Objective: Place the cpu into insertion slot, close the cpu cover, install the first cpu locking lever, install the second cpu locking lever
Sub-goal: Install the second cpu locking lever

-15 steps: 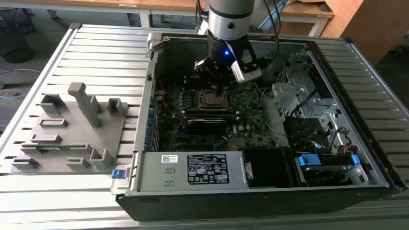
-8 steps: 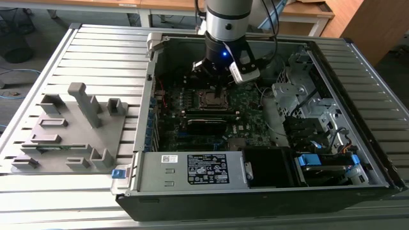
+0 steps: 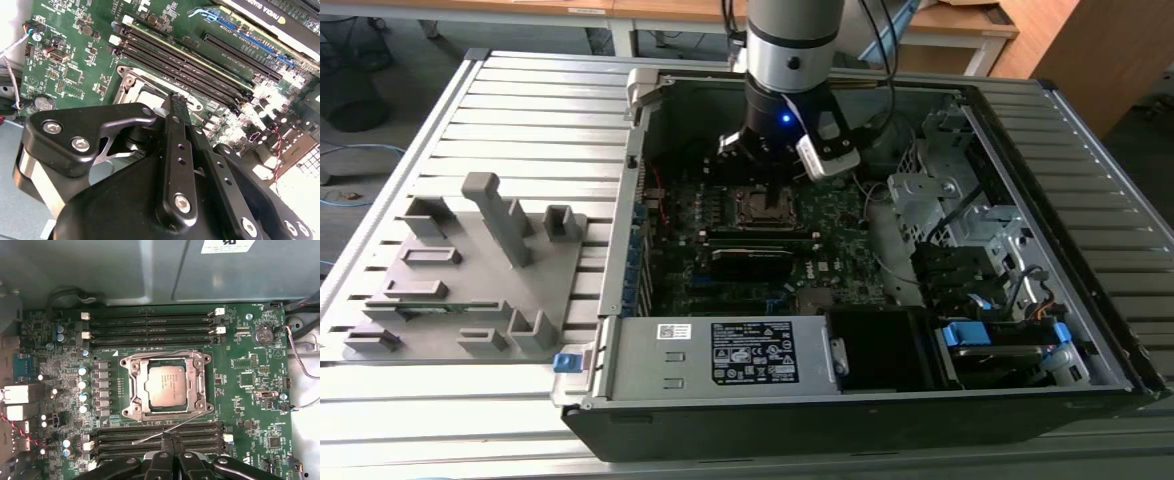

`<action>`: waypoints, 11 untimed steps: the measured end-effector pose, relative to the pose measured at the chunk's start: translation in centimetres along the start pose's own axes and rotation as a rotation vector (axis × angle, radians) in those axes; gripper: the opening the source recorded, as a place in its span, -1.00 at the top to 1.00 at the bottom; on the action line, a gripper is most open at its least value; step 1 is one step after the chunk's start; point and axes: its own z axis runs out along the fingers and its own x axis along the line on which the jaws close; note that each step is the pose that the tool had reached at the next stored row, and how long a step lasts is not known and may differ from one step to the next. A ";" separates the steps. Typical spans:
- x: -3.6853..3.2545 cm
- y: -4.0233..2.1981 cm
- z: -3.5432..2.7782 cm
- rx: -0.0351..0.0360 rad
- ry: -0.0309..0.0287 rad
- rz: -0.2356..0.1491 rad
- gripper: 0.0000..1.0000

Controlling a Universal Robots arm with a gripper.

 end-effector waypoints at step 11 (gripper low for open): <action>0.84 -0.26 0.77 -0.0009 -0.0005 -0.024 0.79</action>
